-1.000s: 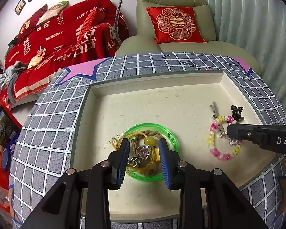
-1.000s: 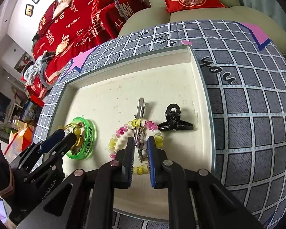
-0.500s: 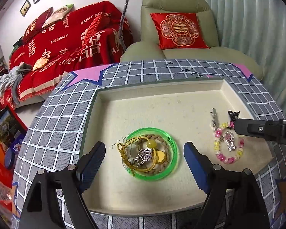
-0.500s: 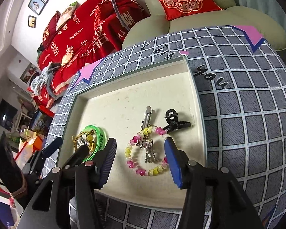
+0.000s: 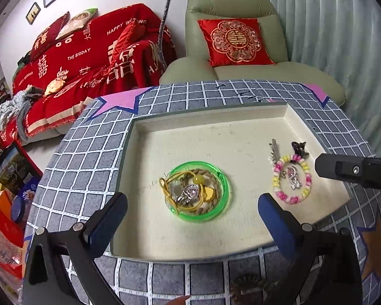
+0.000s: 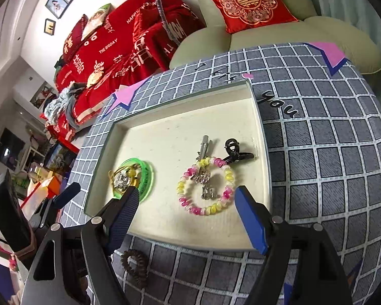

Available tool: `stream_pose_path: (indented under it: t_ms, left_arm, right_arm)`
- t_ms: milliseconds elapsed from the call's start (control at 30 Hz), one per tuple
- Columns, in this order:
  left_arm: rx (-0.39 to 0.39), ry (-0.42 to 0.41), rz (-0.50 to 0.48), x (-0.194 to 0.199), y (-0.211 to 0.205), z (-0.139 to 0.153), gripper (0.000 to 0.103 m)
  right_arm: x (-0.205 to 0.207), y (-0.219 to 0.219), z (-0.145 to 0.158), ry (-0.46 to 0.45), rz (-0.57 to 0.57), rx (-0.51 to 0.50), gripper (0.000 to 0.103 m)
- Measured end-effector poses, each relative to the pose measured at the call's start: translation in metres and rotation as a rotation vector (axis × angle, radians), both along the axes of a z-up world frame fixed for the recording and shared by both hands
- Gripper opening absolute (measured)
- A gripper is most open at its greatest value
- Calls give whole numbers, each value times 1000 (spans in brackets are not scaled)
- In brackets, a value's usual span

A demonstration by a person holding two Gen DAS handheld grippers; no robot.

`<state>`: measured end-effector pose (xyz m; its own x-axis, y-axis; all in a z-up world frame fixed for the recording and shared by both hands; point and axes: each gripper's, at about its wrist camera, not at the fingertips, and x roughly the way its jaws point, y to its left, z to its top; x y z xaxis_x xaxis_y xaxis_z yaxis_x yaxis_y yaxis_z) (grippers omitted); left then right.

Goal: Organize jewelry
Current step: 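Withdraw both tools from the tray toward the brown bead bracelet and gold scissors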

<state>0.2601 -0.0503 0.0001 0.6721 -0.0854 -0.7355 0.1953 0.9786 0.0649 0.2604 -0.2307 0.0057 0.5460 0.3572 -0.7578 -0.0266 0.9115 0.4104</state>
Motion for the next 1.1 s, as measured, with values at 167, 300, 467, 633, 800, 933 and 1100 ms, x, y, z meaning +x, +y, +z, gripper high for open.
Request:
stream_pose_path:
  t_ms: [167, 300, 467, 633, 800, 933, 1100]
  left_arm:
    - [-4, -6, -5, -16, 3, 7, 103]
    - [1, -6, -1, -30, 7, 10, 103]
    - [6, -12, 5, -49, 12, 13, 103]
    - [-36, 3, 29, -68, 24, 11, 103]
    - [-63, 63, 36, -85, 31, -7, 103]
    - [-76, 102, 44, -94, 32, -22, 103]
    - [-133, 152, 53, -93, 33, -31, 103]
  right_arm:
    - [-18, 3, 13, -52, 17, -33, 87]
    - [-34, 4, 19, -88, 23, -36, 103]
    - [-53, 2, 21, -80, 32, -23, 103]
    - [-78, 7, 20, -59, 66, -55, 103]
    - [-105, 9, 9, -31, 100, -42, 103]
    - [-134, 20, -6, -24, 148, -129, 103]
    - [-164, 33, -21, -24, 221, -205, 103]
